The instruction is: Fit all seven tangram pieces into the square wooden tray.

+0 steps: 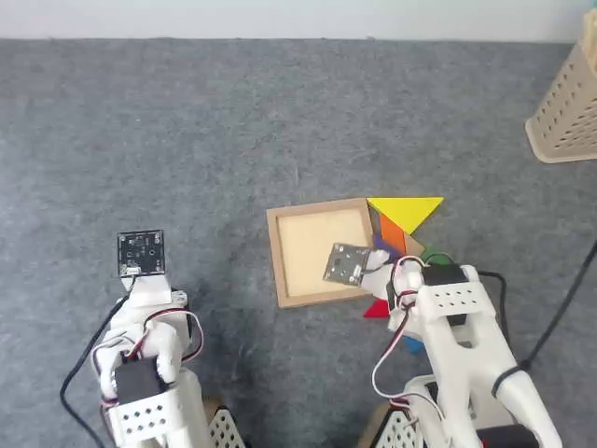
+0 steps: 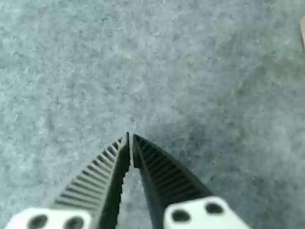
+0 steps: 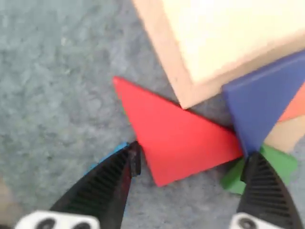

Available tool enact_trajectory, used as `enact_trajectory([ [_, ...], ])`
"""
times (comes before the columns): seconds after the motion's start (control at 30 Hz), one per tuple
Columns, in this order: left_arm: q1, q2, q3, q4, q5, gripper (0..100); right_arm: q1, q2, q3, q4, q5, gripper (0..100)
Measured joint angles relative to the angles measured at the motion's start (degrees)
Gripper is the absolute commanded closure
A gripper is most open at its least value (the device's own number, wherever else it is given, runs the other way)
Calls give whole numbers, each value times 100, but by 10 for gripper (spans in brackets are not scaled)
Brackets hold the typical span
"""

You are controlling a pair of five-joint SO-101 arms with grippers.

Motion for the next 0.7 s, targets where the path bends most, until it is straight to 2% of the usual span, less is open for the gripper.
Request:
enact_trajectory([
  [0.17,0,0,0,0,0,987,9,9,-457,308,-1055,663],
  [0.47,0,0,0,0,0,987,9,9,-738,607,-2409,664],
  [0.7,0,0,0,0,0,987,9,9,-985,835,-4932,664],
])
